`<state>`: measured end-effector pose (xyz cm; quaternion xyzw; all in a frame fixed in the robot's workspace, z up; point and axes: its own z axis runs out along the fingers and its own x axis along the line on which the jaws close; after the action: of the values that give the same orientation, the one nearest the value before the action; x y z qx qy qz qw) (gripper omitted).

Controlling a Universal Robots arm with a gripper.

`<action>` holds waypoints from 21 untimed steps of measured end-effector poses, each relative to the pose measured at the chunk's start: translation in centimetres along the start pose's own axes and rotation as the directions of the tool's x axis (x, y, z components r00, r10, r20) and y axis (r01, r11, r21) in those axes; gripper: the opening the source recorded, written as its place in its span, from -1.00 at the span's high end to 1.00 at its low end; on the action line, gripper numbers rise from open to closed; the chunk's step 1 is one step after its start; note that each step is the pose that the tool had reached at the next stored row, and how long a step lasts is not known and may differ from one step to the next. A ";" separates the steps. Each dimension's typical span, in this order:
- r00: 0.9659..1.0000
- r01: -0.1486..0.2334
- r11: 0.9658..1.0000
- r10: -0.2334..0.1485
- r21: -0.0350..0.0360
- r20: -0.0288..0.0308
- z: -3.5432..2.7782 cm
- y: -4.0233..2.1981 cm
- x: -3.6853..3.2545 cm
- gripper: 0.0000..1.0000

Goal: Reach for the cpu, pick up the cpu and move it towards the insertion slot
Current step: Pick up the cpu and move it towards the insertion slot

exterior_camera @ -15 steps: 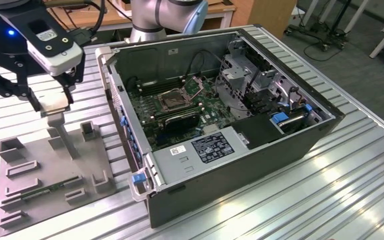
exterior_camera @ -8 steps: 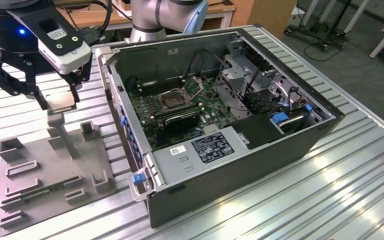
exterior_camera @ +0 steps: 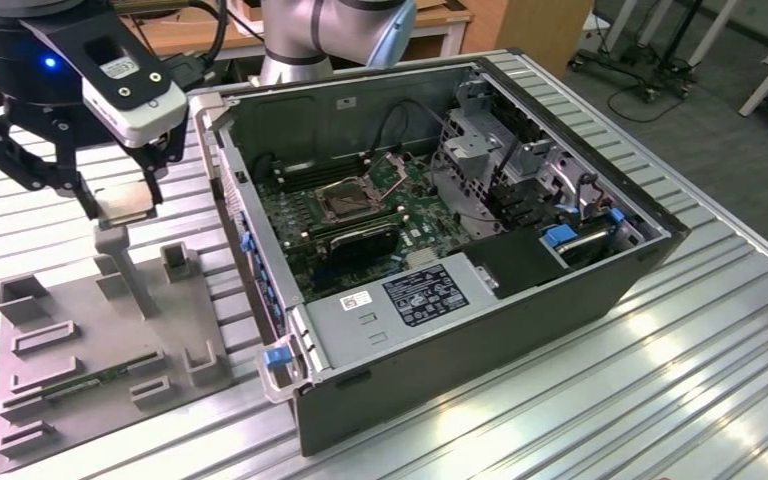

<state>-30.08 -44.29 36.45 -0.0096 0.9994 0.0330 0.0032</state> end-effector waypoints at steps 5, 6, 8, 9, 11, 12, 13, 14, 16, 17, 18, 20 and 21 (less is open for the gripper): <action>1.000 0.000 1.000 0.000 0.000 0.000 0.00 0.00 -0.11 -0.08; 1.000 0.000 1.000 0.000 0.000 0.000 -0.01 0.00 -0.18 -0.08; 1.000 0.000 1.000 0.000 0.000 0.000 0.00 -0.01 -0.32 -0.08; 1.000 0.000 1.000 0.000 0.000 0.000 0.00 -0.01 -0.41 -0.08; 1.000 0.000 1.000 0.000 0.000 0.000 0.00 -0.01 -0.59 -0.08; 1.000 0.000 1.000 0.000 0.000 0.000 0.00 -0.01 -0.69 -0.08; 1.000 0.000 1.000 0.000 0.000 0.000 0.00 -0.02 -0.79 -0.08; 1.000 0.000 1.000 0.000 0.000 0.000 0.00 -0.02 -0.90 -0.08; 1.000 0.000 1.000 0.000 0.000 0.000 0.00 -0.02 -1.12 -0.08; 1.000 0.000 1.000 0.000 0.000 0.000 0.00 -0.02 -1.23 -0.08; 1.000 0.000 1.000 0.000 0.000 0.000 0.01 -0.02 -1.31 -0.08; 1.000 0.000 1.000 0.000 0.000 0.000 0.01 -0.03 -1.32 -0.08; 1.000 0.000 1.000 0.000 0.000 0.000 0.01 -0.03 -1.32 -0.08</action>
<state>-28.75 -44.29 36.44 -0.0096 0.9994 0.0330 0.0032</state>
